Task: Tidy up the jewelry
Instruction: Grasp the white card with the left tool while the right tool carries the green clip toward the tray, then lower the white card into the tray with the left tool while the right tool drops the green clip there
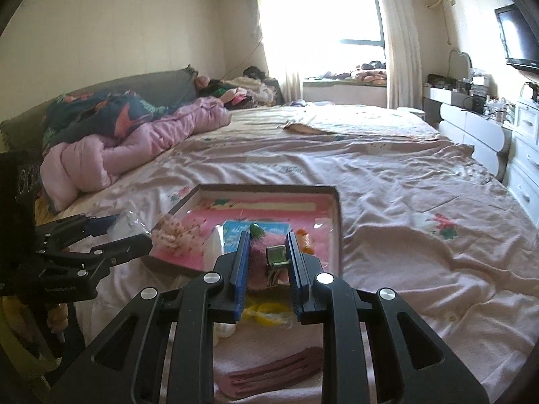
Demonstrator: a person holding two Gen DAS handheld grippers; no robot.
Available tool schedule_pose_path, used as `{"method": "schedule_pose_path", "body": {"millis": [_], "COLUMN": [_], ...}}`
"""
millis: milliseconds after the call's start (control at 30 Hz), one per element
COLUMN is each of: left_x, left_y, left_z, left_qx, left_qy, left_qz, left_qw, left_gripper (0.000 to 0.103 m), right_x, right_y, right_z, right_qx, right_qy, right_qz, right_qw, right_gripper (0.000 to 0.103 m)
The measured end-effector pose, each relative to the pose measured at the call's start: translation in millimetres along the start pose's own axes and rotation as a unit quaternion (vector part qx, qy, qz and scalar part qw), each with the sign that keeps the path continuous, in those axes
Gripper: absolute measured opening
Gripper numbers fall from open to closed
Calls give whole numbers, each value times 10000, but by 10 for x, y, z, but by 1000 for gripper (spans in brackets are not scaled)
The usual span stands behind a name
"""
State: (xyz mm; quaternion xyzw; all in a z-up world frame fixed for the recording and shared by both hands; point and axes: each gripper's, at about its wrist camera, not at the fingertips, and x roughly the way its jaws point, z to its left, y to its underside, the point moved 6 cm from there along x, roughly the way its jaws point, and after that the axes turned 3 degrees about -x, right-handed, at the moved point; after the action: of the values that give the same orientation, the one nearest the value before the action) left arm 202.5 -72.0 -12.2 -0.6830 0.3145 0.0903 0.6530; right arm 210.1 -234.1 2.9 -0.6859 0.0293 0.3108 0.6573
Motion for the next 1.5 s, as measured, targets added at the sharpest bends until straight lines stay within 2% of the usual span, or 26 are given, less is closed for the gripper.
{"method": "schedule_pose_path", "body": {"millis": [400, 767, 1267, 1500], "left_x": [262, 635, 1295, 1487], "left_y": [-193, -247, -137, -97], "left_z": [-74, -81, 34, 92], "left_qx": [-56, -87, -133, -157], "left_qy": [-58, -85, -233, -280], "left_qz": [4, 150, 671, 845], "left_qw": [10000, 9998, 9974, 9959], "left_gripper": [57, 57, 58, 58], "right_x": [65, 391, 821, 971], "right_y": [-242, -344, 75, 252], "right_z": [-202, -350, -505, -544], "right_qx": [-10, -21, -19, -37], "right_qy": [128, 136, 199, 135], "right_qz": [-300, -242, 318, 651], "right_qw": [9995, 9996, 9993, 9978], "right_gripper": [20, 20, 20, 20]}}
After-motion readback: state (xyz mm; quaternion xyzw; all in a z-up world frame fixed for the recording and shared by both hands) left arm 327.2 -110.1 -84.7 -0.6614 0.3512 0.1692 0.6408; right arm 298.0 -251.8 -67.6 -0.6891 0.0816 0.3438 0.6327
